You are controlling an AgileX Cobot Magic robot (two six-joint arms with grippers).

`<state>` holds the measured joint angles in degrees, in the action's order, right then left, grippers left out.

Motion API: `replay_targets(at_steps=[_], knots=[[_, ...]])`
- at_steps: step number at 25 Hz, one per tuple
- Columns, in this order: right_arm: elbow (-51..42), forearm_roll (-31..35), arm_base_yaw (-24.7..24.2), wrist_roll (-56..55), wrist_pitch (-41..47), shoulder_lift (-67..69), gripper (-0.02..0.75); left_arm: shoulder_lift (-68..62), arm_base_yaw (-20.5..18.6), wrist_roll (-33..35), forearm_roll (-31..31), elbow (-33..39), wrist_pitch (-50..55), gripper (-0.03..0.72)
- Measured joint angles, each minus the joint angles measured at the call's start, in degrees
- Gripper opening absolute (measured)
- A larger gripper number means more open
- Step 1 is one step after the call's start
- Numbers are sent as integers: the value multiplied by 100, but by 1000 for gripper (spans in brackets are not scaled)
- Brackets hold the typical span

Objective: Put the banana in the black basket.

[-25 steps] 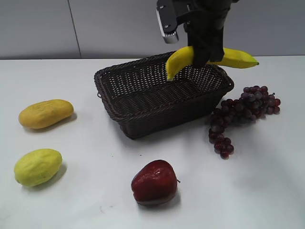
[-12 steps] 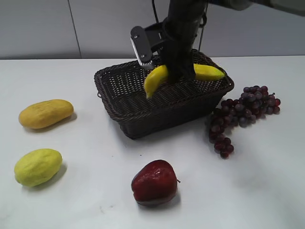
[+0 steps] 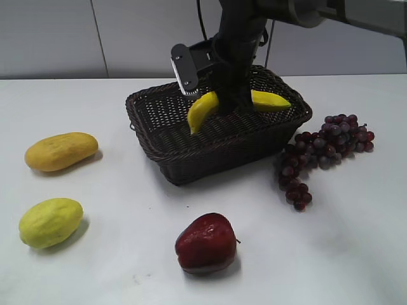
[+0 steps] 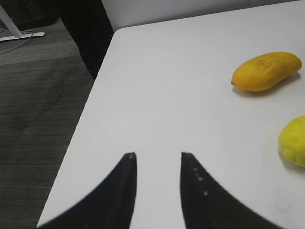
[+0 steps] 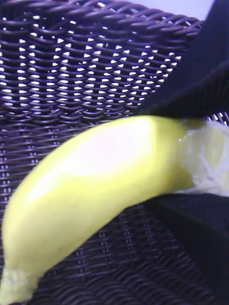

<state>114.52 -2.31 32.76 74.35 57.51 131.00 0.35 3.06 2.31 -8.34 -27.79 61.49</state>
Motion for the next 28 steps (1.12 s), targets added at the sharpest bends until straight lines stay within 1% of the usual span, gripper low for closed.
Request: replay_targets(at_steps=[2, 3, 5, 7, 9, 12, 14, 17, 19, 24, 28], knots=[[0, 0, 0, 0, 0, 0, 355, 0, 0, 0, 0, 0, 0, 232], [0, 0, 0, 0, -5, 0, 408, 0, 0, 0, 0, 0, 0, 232], [0, 0, 0, 5, -5, 0, 540, 0, 0, 0, 0, 0, 0, 232], [0, 0, 0, -1, -12, 0, 627, 0, 0, 0, 0, 0, 0, 232], [0, 0, 0, -6, -15, 0, 659, 0, 0, 0, 0, 0, 0, 232], [5, 13, 0, -76, -18, 0, 672, 0, 0, 0, 0, 0, 0, 232], [72, -4, 0, -351, -18, 0, 673, 0, 0, 0, 0, 0, 0, 232], [336, -143, 0, -1329, 7, 0, 667, 0, 0, 0, 0, 0, 0, 231], [611, -316, 0, -2056, 172, 0, 661, 0, 0, 0, 0, 0, 0, 231], [1406, -810, 0, -3325, 1017, 0, 640, 0, 0, 0, 0, 0, 0, 231], [1908, -940, -74, -4092, 1168, 0, 605, 0, 0, 0, 0, 0, 0, 231]])
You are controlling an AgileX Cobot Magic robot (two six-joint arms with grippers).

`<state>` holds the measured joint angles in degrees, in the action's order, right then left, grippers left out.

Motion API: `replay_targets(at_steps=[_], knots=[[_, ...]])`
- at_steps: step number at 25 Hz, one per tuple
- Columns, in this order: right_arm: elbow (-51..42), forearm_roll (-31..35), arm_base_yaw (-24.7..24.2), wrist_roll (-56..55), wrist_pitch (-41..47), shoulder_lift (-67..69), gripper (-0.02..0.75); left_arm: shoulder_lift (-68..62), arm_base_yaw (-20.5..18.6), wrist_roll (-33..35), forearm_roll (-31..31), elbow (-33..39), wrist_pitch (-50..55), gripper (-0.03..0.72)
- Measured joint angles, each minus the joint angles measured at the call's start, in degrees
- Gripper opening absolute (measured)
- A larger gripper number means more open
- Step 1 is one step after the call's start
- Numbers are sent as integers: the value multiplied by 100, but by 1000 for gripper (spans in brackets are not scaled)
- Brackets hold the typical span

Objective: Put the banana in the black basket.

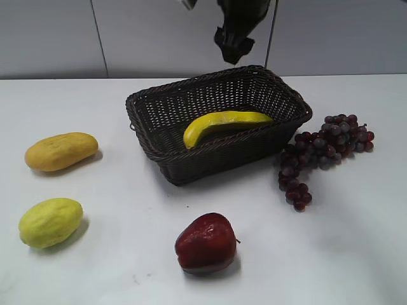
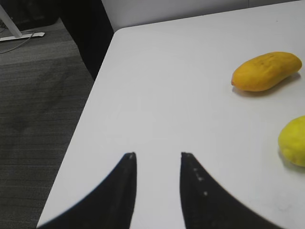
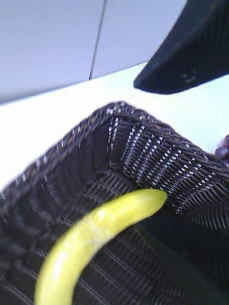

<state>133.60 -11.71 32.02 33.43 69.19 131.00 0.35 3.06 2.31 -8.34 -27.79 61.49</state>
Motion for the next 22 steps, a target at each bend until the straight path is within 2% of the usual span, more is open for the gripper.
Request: replay_targets(at_steps=[7, 13, 16, 22], knots=[[197, 199, -566, -1078, 20, 0, 594, 0, 0, 0, 0, 0, 0, 231], [176, 588, -1479, -2293, 22, 0, 594, 0, 0, 0, 0, 0, 0, 232], [-12, 723, -1729, -2513, 28, -89, 594, 0, 0, 0, 0, 0, 0, 232], [-738, 562, -1978, -2982, 27, -551, 594, 0, 0, 0, 0, 0, 0, 232]])
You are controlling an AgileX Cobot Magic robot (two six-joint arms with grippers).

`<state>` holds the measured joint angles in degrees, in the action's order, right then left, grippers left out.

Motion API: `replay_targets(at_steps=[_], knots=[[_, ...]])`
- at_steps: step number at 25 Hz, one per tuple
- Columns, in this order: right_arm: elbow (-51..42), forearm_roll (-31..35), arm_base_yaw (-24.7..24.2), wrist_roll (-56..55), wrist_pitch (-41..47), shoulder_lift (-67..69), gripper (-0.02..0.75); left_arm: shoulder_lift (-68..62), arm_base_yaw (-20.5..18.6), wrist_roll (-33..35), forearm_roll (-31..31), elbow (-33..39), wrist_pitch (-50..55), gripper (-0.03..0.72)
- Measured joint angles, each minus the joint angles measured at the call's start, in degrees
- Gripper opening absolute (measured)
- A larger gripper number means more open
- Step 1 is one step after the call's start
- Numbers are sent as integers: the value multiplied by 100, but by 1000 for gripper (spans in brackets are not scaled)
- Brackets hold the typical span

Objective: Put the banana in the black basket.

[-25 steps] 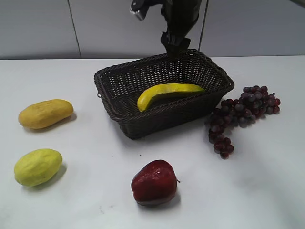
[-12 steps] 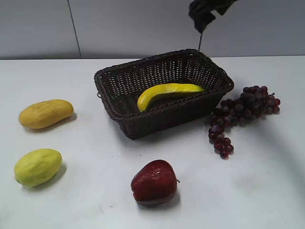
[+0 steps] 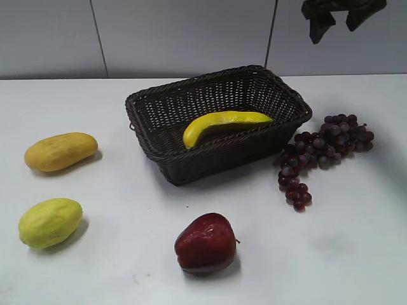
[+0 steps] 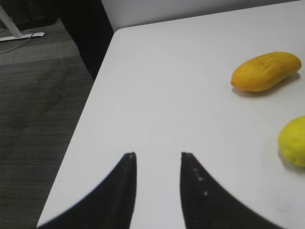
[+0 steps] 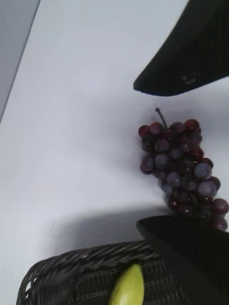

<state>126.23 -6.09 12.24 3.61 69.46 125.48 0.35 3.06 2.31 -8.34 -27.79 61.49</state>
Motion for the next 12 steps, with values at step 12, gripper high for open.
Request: replay_targets(at_steps=[12], knots=[[-2727, -68, -992, -112, -5, -1874, 593, 0, 0, 0, 0, 0, 0, 231]])
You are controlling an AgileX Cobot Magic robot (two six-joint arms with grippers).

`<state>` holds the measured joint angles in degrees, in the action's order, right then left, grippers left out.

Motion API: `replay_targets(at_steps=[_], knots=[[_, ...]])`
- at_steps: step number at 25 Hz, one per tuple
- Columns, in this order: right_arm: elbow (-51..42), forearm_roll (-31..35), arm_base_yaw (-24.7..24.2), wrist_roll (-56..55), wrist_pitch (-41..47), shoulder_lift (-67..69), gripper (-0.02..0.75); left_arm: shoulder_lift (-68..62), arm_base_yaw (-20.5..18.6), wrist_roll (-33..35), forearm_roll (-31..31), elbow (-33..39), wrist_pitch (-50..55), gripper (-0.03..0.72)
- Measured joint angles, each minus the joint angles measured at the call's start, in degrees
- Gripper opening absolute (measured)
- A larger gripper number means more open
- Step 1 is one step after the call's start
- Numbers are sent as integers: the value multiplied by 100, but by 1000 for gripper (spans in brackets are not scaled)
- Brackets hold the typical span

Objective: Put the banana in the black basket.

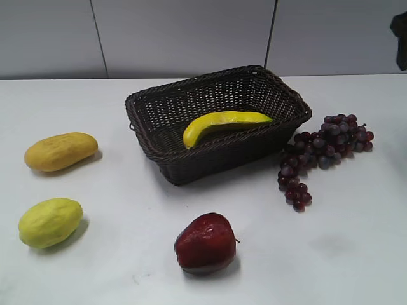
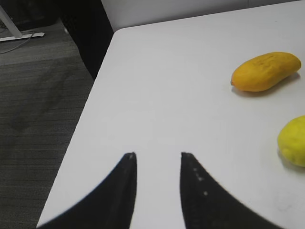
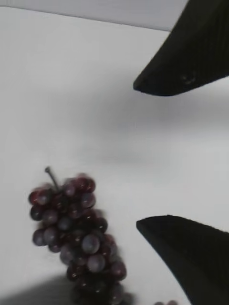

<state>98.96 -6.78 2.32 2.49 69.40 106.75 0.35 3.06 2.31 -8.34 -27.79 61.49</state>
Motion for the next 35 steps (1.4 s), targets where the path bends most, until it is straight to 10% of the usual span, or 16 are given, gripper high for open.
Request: replay_targets(at_steps=[35], knots=[[-6291, 225, -64, -686, -924, -4863, 593, 0, 0, 0, 0, 0, 0, 232]])
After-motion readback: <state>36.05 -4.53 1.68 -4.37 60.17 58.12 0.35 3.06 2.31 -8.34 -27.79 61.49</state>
